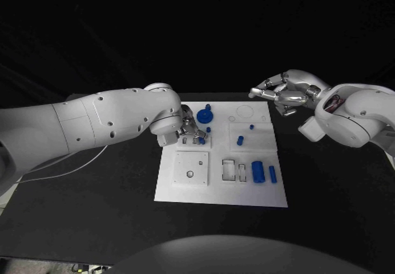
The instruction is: Assemble the parts on the task board
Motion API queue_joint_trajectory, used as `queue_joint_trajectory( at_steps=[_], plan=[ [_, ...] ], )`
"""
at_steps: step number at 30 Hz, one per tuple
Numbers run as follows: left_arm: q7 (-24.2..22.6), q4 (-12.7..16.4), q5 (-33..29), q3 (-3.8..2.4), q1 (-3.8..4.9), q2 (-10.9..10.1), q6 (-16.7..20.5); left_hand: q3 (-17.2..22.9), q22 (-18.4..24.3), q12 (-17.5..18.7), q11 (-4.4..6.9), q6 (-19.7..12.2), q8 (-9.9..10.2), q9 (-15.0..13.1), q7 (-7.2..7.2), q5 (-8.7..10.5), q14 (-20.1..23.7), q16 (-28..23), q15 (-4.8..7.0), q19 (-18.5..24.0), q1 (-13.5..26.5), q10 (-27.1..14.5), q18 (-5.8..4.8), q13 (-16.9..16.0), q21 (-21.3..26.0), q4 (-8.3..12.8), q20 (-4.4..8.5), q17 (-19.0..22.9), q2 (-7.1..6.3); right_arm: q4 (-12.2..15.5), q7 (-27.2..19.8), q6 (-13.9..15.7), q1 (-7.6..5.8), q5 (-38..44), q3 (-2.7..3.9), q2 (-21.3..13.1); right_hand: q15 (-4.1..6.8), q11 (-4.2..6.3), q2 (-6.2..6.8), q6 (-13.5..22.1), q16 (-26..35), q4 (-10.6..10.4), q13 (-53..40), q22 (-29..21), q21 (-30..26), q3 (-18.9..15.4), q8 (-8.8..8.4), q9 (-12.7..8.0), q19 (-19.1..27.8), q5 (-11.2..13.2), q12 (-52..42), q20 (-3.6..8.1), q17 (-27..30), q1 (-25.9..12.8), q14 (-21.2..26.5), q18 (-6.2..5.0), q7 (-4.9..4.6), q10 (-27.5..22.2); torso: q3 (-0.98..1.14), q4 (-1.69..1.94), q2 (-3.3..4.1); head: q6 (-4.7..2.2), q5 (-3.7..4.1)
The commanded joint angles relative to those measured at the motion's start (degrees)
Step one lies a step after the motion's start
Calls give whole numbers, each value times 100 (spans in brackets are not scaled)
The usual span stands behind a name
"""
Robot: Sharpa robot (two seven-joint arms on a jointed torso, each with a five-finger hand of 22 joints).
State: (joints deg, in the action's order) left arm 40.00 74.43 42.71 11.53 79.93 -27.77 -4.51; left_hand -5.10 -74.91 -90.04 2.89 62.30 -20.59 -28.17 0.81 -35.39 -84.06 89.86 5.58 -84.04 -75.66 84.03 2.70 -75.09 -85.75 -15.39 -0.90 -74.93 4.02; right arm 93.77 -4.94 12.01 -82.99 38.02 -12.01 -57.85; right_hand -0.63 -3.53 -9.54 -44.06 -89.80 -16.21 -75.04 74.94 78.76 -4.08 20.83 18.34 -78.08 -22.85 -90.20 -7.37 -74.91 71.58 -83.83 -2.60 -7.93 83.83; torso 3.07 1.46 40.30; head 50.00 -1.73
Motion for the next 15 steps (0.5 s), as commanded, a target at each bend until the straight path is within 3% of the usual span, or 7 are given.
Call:
queue_joint_trajectory(
  at_steps=[1,15],
  plan=[
    [420,111,80,-8,14,-54,41,33,-598,4,35,-42,-29,-19,6,-19,-594,14,47,-69,-21,597,-54,-1491,31,-1,44,-1507,-29,10,-18,-66,5,12,-1,-8,-41,-28,-6,-47,-20,1,-1496,1030,-35,42,37,7,53,-32,20,-8,-1509,49,-617,-97,10,617,2,2,-4,0,-9],
    [580,568,609,-8,97,-405,-9,193,-570,4,40,-67,-83,-168,2,158,-594,14,51,-53,1,597,-46,-1491,57,-39,48,-1507,-125,13,-2,-77,5,12,-1,-41,-42,-29,-6,-50,-20,0,-1496,1030,-36,44,37,8,54,-33,20,-9,-1509,58,-617,-97,9,617,-1,0,-2,0,-18]
  ],
)
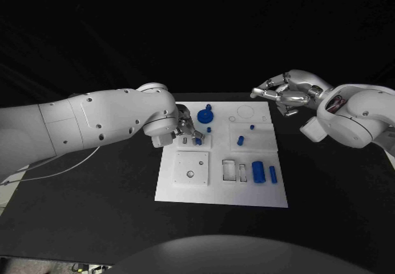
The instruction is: Assemble the parts on the task board
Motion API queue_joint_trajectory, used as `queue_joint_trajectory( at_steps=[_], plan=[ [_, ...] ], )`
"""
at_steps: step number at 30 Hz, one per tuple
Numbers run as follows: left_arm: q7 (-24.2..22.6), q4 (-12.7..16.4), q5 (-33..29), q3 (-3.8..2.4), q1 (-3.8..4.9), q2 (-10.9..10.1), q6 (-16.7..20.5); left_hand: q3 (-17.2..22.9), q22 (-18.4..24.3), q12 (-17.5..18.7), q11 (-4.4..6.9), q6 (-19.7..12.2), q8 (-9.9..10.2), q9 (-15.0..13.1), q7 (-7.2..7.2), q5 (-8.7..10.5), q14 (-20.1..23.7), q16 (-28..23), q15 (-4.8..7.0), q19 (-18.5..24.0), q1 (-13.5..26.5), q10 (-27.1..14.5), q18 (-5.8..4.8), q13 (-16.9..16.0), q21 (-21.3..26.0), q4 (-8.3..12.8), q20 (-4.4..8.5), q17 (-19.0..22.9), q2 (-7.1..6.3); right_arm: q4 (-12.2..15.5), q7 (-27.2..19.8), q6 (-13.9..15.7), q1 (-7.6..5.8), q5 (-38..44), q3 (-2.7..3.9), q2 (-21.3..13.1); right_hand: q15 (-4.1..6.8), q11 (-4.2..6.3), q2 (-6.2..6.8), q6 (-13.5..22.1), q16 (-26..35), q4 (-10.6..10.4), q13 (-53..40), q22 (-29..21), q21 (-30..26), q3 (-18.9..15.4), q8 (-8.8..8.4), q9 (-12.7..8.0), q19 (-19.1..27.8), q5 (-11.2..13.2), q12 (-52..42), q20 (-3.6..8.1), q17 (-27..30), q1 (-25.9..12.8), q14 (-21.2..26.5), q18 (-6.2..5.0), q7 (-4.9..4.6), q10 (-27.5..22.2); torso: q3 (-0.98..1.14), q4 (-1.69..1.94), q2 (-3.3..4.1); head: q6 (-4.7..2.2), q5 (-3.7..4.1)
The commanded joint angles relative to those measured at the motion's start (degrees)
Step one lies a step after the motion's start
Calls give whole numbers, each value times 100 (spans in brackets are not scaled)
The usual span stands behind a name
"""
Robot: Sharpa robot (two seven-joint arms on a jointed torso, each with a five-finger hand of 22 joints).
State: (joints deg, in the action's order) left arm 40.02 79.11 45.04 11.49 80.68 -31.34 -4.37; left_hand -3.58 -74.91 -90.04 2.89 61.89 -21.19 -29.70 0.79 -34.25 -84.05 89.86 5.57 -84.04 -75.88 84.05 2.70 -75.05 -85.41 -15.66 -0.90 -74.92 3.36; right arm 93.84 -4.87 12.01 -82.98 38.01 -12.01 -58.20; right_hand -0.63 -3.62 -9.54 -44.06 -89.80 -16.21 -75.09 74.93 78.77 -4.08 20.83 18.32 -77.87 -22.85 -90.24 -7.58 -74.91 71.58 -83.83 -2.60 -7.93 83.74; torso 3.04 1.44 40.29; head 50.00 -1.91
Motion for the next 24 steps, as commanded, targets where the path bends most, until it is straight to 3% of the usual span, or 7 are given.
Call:
queue_joint_trajectory(
  at_steps=[1,8,11,24],
  plan=[
    [590,159,463,-4,29,-92,-29,53,-565,4,40,-31,-24,-26,7,54,-595,14,52,-50,39,595,-45,-1495,28,-27,48,-1508,-61,3,-9,-78,5,12,-1,-5,-42,-20,-7,-50,-20,0,-1491,1030,-37,44,37,9,33,-34,24,12,-1509,58,-617,-98,9,626,3,2,0,0,3],
    [644,335,743,-2,42,-242,-65,84,-563,4,41,-48,-24,-51,10,76,-595,14,54,-49,71,595,-44,-1495,32,-53,49,-1508,-67,-32,-20,-90,27,11,-5,8,-42,-20,-7,-50,-20,0,-1491,1030,-37,44,37,9,33,-34,24,12,-1509,58,-617,-98,9,626,0,11,-2,0,-12],
    [652,342,866,1,43,-264,-51,109,-582,4,43,-57,-24,-66,8,95,-595,14,56,-62,66,595,-48,-1495,23,-51,51,-1508,-71,-49,-35,-86,42,10,-7,19,-42,-20,-7,-52,-20,1,-1491,1028,-43,46,37,10,40,-35,24,11,-1509,64,-617,-100,9,626,1,-4,4,0,-44],
    [601,225,1196,73,24,-199,46,207,-595,4,42,-106,-14,-118,15,167,-595,14,59,-77,68,595,-51,-1495,23,-58,56,-1508,-81,-78,-81,-59,74,8,-8,38,-43,-21,-4,-51,-20,2,-1491,1028,-44,48,35,10,39,-38,24,10,-1509,74,-617,-99,9,626,-7,-9,11,0,-39]
  ],
)
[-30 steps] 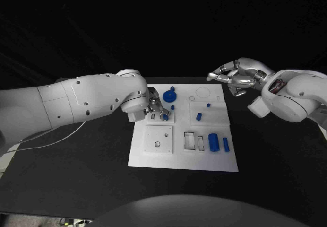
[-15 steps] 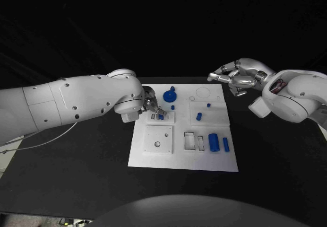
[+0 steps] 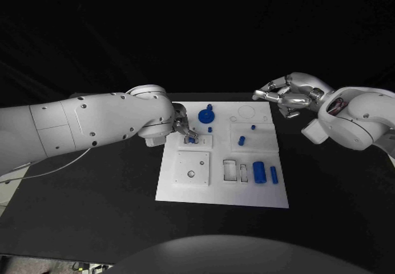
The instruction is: Assemble the parts on the task board
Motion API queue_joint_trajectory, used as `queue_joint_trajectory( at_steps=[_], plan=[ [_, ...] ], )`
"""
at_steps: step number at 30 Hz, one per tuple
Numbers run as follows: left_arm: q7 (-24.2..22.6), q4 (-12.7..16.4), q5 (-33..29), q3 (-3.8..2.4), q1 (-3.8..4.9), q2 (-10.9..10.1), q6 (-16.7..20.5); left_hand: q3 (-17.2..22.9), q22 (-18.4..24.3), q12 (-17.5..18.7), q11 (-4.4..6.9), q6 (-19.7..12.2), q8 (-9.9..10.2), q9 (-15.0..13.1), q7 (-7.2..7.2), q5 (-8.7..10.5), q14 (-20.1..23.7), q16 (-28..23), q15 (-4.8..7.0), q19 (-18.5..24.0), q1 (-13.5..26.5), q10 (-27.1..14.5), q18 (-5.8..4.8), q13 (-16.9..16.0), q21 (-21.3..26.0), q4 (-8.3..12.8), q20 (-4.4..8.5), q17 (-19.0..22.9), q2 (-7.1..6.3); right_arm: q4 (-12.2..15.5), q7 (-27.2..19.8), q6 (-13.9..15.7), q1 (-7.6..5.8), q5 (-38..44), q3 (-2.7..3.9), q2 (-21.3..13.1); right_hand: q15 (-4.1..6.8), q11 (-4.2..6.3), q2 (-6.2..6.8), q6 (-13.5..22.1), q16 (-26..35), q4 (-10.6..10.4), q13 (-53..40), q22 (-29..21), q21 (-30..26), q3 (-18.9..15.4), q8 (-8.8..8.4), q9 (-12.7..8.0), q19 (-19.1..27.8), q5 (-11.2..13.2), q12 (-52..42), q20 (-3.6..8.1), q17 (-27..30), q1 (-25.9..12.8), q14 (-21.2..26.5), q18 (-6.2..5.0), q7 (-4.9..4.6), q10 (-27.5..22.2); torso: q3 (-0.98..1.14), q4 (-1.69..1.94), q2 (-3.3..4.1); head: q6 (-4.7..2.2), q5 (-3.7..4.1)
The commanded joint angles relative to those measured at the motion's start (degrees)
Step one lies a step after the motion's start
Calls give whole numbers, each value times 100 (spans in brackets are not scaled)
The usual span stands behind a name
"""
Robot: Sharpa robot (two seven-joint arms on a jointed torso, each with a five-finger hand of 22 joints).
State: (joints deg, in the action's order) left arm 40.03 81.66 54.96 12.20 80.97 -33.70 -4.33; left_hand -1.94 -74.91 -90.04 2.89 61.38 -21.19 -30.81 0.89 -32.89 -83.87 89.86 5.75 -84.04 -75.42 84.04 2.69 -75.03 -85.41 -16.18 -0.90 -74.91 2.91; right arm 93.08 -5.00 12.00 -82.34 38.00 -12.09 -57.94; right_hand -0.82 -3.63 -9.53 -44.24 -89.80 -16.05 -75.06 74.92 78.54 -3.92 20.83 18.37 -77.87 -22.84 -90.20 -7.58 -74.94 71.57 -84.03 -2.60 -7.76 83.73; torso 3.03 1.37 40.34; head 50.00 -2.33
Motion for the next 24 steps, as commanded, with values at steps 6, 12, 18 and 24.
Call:
queue_joint_trajectory(
  at_steps=[6,12,18,24],
  plan=[
    [543,-109,215,8,-27,93,125,105,-592,4,35,-97,8,-26,16,64,-613,14,38,-78,25,596,-50,-1497,29,-8,55,-1509,-32,-7,-79,-53,16,9,-1,17,-24,-20,-4,-34,-20,-14,-1494,1029,-20,32,35,6,40,-39,20,10,-1506,74,-597,-99,-9,627,1,1,0,0,15],
    [471,-147,217,9,-38,131,246,147,-592,4,29,-120,21,-38,22,88,-613,14,35,-79,21,596,-50,-1497,31,-5,53,-1509,-31,-12,-85,-49,19,9,-2,18,-24,-20,-2,-34,-20,-12,-1494,1030,-20,34,34,6,39,-43,20,10,-1506,84,-597,-99,-9,627,1,4,3,0,20],
    [418,-148,170,9,-44,163,280,158,-590,4,27,-127,25,-42,26,98,-613,14,33,-79,25,596,-50,-1497,33,-7,52,-1509,-33,-16,-83,-58,21,9,-2,22,-24,-20,-2,-34,-20,-12,-1494,1030,-20,34,34,6,39,-43,20,10,-1506,84,-597,-99,-9,627,1,3,-1,0,17],
    [385,-160,141,9,-55,204,264,183,-587,4,20,-138,35,-54,34,136,-613,14,28,-79,44,596,-49,-1497,37,-14,48,-1509,-42,-20,-84,-64,22,8,-2,24,-25,-21,-2,-35,-20,-12,-1494,1029,-21,35,34,7,39,-45,20,9,-1506,90,-597,-99,-9,627,0,2,-1,0,11]
  ],
)
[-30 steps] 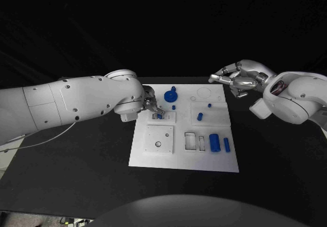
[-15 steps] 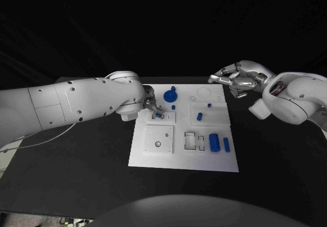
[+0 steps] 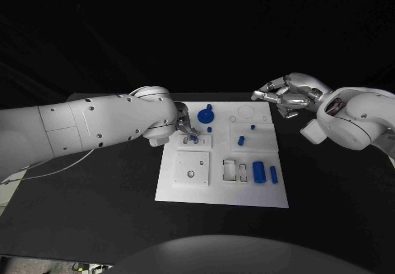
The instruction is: Assemble the parts on the task board
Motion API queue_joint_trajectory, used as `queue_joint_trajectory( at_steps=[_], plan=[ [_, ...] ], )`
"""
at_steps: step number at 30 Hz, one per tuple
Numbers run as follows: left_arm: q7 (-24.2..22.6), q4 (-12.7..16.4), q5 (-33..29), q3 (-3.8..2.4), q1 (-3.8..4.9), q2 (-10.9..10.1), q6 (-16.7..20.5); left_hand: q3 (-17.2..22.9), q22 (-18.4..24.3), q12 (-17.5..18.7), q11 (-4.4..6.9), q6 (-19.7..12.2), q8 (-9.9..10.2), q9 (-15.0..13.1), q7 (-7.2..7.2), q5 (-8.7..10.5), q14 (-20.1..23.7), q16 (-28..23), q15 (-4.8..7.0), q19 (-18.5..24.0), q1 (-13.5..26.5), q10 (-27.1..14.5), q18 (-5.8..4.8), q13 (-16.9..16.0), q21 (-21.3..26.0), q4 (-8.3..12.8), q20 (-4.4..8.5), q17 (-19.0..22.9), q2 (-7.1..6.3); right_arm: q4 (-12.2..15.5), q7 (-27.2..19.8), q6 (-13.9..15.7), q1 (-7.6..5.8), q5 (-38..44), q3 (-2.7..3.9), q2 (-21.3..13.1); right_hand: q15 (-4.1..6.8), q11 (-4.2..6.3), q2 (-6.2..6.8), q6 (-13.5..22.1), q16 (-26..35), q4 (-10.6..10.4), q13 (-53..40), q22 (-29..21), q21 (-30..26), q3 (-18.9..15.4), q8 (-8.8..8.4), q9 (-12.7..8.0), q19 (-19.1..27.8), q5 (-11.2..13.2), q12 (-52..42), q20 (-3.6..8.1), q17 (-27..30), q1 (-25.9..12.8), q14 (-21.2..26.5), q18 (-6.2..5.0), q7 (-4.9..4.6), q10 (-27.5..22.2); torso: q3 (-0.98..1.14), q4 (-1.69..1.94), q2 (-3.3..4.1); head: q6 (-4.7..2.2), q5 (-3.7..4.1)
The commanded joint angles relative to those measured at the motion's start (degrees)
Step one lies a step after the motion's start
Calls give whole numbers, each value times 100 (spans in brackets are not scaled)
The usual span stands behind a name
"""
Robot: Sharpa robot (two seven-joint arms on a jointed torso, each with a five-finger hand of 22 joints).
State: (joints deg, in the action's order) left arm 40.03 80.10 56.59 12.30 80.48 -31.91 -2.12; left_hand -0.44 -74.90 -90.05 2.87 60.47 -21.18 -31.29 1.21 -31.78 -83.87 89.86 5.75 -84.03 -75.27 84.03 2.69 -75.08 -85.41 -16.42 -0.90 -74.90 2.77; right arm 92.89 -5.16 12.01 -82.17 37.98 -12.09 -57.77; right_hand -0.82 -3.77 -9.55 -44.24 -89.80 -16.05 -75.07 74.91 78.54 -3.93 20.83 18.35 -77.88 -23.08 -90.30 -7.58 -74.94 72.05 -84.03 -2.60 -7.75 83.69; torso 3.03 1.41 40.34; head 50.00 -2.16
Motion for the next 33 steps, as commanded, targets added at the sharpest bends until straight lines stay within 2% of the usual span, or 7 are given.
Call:
queue_joint_trajectory(
  at_steps=[1,33],
  plan=[
    [383,-12,-34,-2,-9,31,35,42,-583,5,20,-48,36,-10,3,40,-613,14,26,-77,34,597,-49,-1492,40,10,47,-1510,-32,-1,-70,-64,6,10,-1,7,-25,-7,0,-35,-20,-12,-1493,1030,-21,35,34,8,39,-22,30,9,-1506,42,-597,-99,-9,631,0,-3,-2,0,-6],
    [375,-67,-97,1,-75,70,-99,65,-580,5,16,-53,43,-19,5,72,-613,14,22,-76,43,597,-48,-1492,44,11,43,-1510,-37,-43,-83,-62,8,5,-1,11,-26,-8,4,-36,-20,-13,-1493,1032,-19,37,31,9,36,-26,30,8,-1506,54,-597,-99,-11,631,1,-2,-1,0,-11]
  ],
)
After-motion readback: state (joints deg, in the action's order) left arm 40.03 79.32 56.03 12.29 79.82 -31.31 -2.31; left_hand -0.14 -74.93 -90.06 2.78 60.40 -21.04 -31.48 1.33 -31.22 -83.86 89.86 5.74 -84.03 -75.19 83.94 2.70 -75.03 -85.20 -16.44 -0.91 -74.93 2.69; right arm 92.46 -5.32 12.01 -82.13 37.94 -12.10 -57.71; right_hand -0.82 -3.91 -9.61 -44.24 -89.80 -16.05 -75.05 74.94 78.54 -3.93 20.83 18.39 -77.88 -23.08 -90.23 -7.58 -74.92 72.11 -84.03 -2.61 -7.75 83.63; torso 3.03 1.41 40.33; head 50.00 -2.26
